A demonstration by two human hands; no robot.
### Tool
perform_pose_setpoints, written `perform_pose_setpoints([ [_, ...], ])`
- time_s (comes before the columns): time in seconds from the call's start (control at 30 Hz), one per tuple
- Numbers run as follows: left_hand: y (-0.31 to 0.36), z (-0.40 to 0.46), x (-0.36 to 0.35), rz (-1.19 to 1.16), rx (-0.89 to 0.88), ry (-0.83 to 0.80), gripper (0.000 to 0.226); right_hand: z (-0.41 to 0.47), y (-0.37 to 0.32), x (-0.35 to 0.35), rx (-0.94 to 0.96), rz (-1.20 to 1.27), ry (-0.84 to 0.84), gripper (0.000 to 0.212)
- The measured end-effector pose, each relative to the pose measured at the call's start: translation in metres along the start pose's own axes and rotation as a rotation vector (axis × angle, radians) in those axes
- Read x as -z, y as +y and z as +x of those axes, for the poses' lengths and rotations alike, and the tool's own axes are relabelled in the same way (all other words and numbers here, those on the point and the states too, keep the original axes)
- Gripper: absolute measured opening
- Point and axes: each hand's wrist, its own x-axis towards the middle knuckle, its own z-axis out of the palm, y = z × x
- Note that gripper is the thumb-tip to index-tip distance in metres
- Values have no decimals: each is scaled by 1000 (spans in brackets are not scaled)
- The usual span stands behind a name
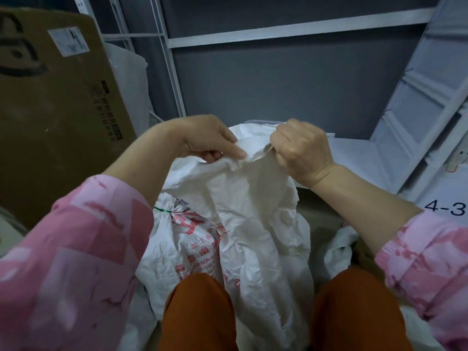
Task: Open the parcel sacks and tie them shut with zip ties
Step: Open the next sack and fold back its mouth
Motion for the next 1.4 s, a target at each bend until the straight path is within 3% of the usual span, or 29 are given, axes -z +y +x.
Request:
perform_pose_setpoints([
  [0.07, -3, 8, -11, 129, 13, 49, 44, 3, -4, 5, -84, 43, -152, 28],
  [0.17, -6, 18, -26, 488, -43, 242, 26, 11, 3, 8, -345, 355, -769, 22],
  [0.2, -7, 19, -30, 608, -59, 318, 24, 14, 6, 10, -405, 475, -894, 21],
  [0.27, -10, 20, -38, 763, -100, 435, 26, 22, 8, 15, -466, 589, -864, 24],
  [0.37, -4, 19, -50, 904, -162, 538, 10, 27, 2, 11, -386, 487, -813, 41],
  [0.47, 0, 18, -60, 1010, -242, 603, 13, 20, -6, 4, -285, 324, -824, 25],
  [0.57, -5, 16, -64, 977, -264, 679, 13, 10, -10, -3, -265, 228, -602, 13],
  [0.63, -2, 11, -62, 772, -224, 566, 12, 4, -13, -2, -187, 201, -487, 23],
  [0.77, 10, 0, -28, 253, -41, 157, 28, -4, -13, -2, -70, 32, -351, 31],
  [0.97, -3, 11, -19, 241, 61, -24, 40, -13, -12, -6, 72, -38, -136, 27],
  [1.07, -1, 14, -27, 280, 52, 4, 38, -13, -11, -1, 1, 8, -263, 26],
  [1.2, -2, 18, -48, 830, -15, 426, 31, -2, -5, 3, -240, 326, -858, 26],
  [1.23, -3, 20, -54, 948, -40, 492, 27, 3, -3, 5, -298, 407, -915, 33],
  [1.33, -6, 22, -65, 1052, -140, 549, 20, 12, -3, 7, -368, 466, -815, 46],
  [1.4, -6, 22, -69, 1045, -248, 590, 11, 12, -8, 4, -293, 411, -835, 36],
])
